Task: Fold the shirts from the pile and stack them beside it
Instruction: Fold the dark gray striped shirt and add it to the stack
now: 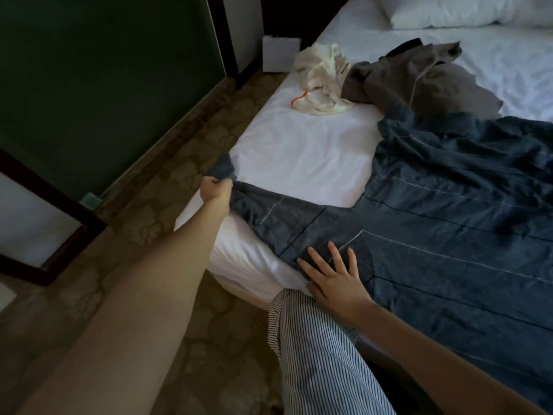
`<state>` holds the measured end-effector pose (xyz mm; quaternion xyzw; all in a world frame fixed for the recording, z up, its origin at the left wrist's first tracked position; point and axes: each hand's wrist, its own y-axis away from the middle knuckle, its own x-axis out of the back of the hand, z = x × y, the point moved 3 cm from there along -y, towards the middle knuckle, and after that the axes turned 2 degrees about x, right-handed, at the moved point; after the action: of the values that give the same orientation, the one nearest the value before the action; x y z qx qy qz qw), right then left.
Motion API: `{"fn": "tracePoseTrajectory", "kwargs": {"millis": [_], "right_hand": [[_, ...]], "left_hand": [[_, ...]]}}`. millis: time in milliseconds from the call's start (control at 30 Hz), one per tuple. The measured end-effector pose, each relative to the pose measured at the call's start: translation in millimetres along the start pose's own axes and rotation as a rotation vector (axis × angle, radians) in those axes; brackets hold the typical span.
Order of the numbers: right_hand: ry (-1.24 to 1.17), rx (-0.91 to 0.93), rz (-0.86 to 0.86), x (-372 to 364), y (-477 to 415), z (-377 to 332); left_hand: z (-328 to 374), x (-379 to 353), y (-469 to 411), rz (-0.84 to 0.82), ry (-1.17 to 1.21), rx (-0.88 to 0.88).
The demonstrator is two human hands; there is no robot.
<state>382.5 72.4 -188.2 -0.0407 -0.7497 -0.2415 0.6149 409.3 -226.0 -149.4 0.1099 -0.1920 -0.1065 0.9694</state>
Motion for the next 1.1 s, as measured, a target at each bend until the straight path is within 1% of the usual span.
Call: {"fn": "tracePoseTrajectory", "kwargs": {"millis": [33, 100, 167, 200, 233, 300, 367, 400, 467, 567, 600, 667, 733, 767, 800, 833, 867, 900, 933, 1000, 1033, 1067, 1100], "right_hand": [[0.023, -0.022, 0.047, 4.0, 0.0, -3.4], [0.021, -0.089, 0.071, 10.4, 0.6, -7.3], [0.016, -0.074, 0.114, 17.6, -1.7, -10.5], [0.003, -0.074, 0.091, 17.7, -4.0, -10.0], [-0.008, -0.077, 0.08, 20.1, -6.6, -10.0], [-0.02, -0.051, 0.092, 25.7, -9.1, -9.3], [-0.084, -0.025, 0.084, 25.0, -14.1, -8.4], [-0.104, -0.008, 0.073, 24.5, -16.1, -8.2], [-0.107, 0.014, 0.038, 25.3, -21.6, -7.9], [-0.059, -0.004, -0.014, 20.9, -27.7, -9.1], [-0.044, -0.001, -0.015, 18.1, -29.4, -8.6], [-0.044, 0.009, -0.02, 14.3, -30.7, -6.6], [-0.066, 0.026, -0.02, 12.4, -31.5, -2.6], [-0.082, 0.046, -0.021, 12.8, -30.9, -1.9], [-0.101, 0.067, -0.017, 12.9, -30.0, -1.9], [-0.124, 0.086, -0.01, 14.2, -28.7, -2.2], [-0.148, 0.106, -0.002, 15.3, -27.4, -3.2], [-0.17, 0.124, -0.002, 17.4, -25.2, -5.2], [-0.17, 0.139, -0.004, 18.4, -23.8, -6.9], [-0.129, 0.154, -0.033, 16.7, -23.5, -7.9], [-0.105, 0.16, -0.056, 15.1, -23.8, -8.0], [-0.085, 0.17, -0.077, 14.3, -24.2, -7.9], [-0.074, 0.176, -0.092, 13.2, -24.6, -7.4]], "left_hand": [[-2.9, 5.7, -4.2, -0.009, 0.066, 0.005], [-2.8, 17.0, -8.5, -0.05, 0.147, 0.027], [-6.2, 25.3, -17.8, -0.1, 0.182, 0.098], [-8.6, 28.8, -20.3, -0.121, 0.183, 0.131], [-10.9, 29.1, -22.4, -0.154, 0.15, 0.145], [-15.6, 28.5, -22.2, -0.214, -0.028, 0.134], [-15.5, 25.3, -25.0, -0.249, -0.184, 0.076], [-12.2, 23.7, -22.7, -0.237, -0.224, 0.051], [-5.1, 17.9, -26.1, -0.158, -0.321, 0.007], [1.5, 0.9, -20.7, -0.169, -0.507, 0.041], [2.3, -0.7, -19.6, -0.15, -0.555, 0.052], [3.8, -1.8, -18.7, -0.098, -0.577, 0.018], [5.8, 1.7, -19.3, -0.062, -0.491, -0.036], [8.6, 6.9, -18.6, -0.055, -0.374, -0.038], [12.1, 14.5, -19.1, -0.063, -0.196, -0.022], [14.1, 21.7, -22.0, -0.094, 0.03, 0.007], [15.2, 28.4, -24.5, -0.171, 0.251, 0.056], [15.1, 35.8, -29.6, -0.217, 0.418, 0.096], [13.3, 42.1, -33.1, -0.228, 0.524, 0.137], [5.1, 48.5, -28.0, -0.232, 0.583, 0.264], [0.7, 49.1, -21.8, -0.223, 0.542, 0.308], [-4.0, 50.8, -14.5, -0.185, 0.506, 0.322], [-9.8, 53.1, -11.2, -0.137, 0.448, 0.299]]}}
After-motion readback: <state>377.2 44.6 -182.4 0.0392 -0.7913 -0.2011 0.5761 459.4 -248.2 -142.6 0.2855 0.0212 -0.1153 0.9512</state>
